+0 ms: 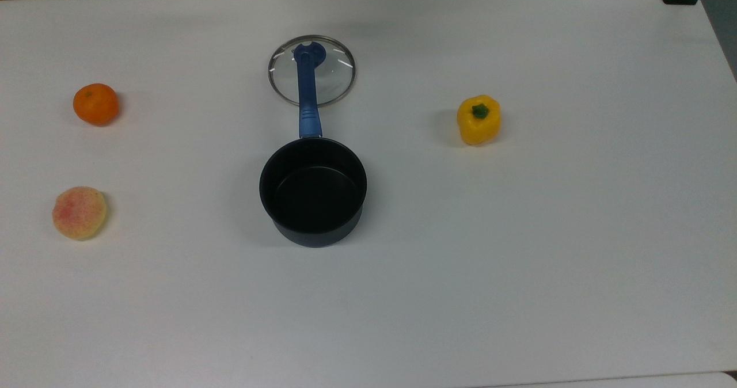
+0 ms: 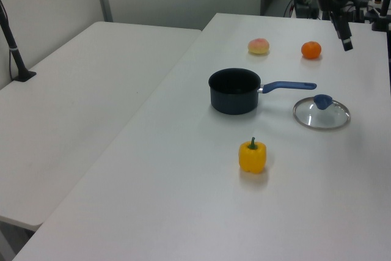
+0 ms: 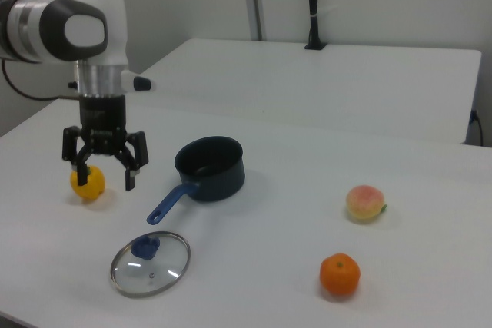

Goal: Close lid
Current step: 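Lower the open gripper over the blue knob of the glass lid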

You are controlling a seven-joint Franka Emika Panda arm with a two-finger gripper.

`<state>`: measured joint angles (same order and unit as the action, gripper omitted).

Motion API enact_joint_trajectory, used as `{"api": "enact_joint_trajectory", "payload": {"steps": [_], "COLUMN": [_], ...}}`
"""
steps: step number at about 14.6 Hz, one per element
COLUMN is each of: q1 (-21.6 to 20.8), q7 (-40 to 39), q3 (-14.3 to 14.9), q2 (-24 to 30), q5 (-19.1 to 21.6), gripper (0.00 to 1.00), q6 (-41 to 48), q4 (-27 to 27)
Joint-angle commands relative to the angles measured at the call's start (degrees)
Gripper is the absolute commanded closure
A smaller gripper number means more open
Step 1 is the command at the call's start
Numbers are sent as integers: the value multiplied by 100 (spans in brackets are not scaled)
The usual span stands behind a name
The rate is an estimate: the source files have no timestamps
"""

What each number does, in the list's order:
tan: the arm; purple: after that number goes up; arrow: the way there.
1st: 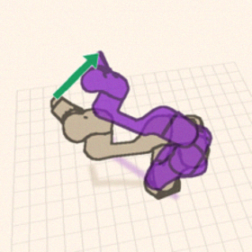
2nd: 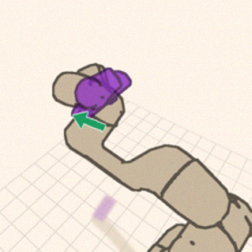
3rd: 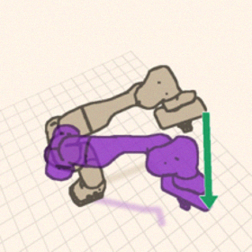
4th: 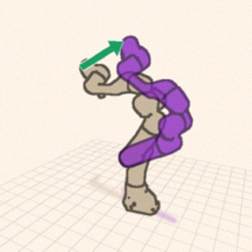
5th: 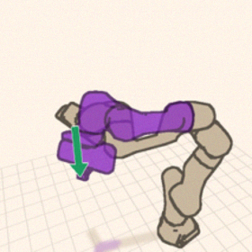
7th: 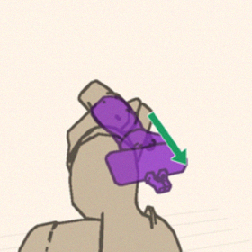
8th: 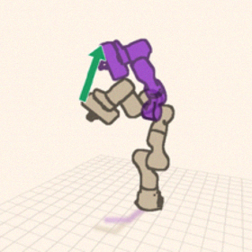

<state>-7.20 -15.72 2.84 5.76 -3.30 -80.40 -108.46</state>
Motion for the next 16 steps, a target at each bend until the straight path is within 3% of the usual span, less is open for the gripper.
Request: {"api": "enact_joint_trajectory", "payload": {"steps": [1,5,9,13,16], "q1": [-159,-115,-19,16,-1], "q7": [-159,-89,419,1043,1263], "q3": [32,32,41,41,32], "q2": [749,1094,1085,1024,779], "q5": [-136,-171,-171,-180,-180], "gripper": [0,0,0,0,0], "q6": [-413,-1485,-3407,-5026,-5423], "q4": [-1156,-2230,-2986,-3488,-3515]}}
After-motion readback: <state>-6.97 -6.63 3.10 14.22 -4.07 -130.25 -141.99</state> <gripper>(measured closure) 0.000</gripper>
